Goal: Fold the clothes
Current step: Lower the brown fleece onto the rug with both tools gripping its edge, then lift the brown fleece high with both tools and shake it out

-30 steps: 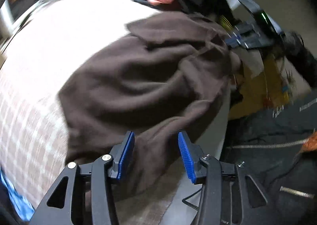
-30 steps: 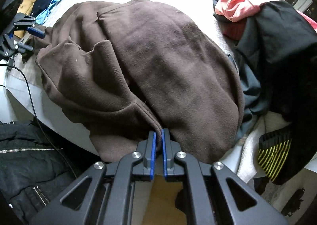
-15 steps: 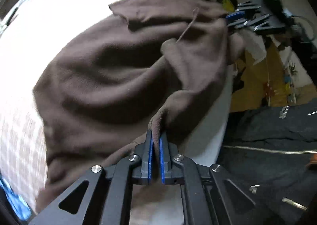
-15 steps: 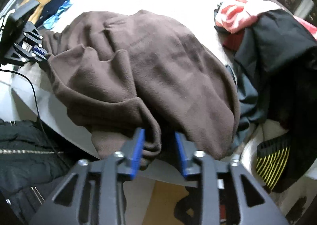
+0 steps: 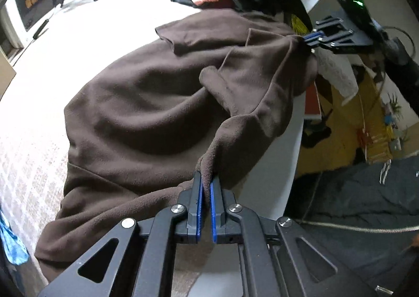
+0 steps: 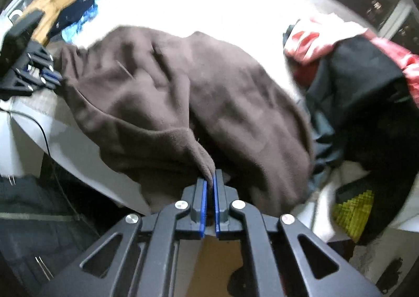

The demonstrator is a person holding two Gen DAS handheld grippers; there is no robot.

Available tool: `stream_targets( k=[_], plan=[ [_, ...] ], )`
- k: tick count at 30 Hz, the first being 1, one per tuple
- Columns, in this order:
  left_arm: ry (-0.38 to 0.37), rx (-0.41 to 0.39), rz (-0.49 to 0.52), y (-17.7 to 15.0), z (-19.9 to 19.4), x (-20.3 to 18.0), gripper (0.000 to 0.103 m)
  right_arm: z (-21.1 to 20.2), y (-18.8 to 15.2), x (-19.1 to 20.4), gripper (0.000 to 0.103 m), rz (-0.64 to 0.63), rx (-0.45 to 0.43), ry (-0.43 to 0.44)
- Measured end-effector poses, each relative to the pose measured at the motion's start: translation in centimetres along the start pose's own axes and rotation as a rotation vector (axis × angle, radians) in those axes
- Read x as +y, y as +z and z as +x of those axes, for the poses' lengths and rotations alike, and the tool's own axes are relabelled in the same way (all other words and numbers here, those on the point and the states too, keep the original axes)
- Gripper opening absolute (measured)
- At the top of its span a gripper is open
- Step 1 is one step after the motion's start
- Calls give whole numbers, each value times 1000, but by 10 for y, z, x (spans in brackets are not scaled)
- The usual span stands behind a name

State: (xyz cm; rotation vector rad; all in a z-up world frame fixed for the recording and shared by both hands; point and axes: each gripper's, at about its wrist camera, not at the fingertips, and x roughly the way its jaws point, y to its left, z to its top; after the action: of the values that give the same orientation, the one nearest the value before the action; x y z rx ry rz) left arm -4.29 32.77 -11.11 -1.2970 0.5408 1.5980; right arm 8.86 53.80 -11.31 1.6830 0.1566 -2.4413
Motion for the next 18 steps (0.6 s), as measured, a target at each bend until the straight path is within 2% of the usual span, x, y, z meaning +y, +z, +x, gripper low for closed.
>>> stream_targets(
  k=[4,7,10,12,13,15,16,18],
  plan=[
    [93,-83,-44,-8,-21,-9,4,-34,16,18,4,7,-109,-75],
    [176,-149,-81,-9,-44,-16,4,-64,57,17,4,-49,-210,-131],
    [353,-269,-118,8,-104,-22,4,-103,82,11,4,-64,-334,-151],
    [478,-369,-137,22,-151,-33,4,-152,98,9,4,-76,-453,-174],
    [554,-418,-129,28,-177,-44,4,-180,103,11,4,-84,-510,-187],
    [657,-534,-111,38,-236,-77,4,-236,112,16,4,-101,-626,-213],
    [675,-575,-107,39,-257,-90,4,-262,114,18,4,-110,-678,-222],
    [771,-672,-79,39,-308,-130,4,-323,109,26,4,-128,-797,-243]
  ],
)
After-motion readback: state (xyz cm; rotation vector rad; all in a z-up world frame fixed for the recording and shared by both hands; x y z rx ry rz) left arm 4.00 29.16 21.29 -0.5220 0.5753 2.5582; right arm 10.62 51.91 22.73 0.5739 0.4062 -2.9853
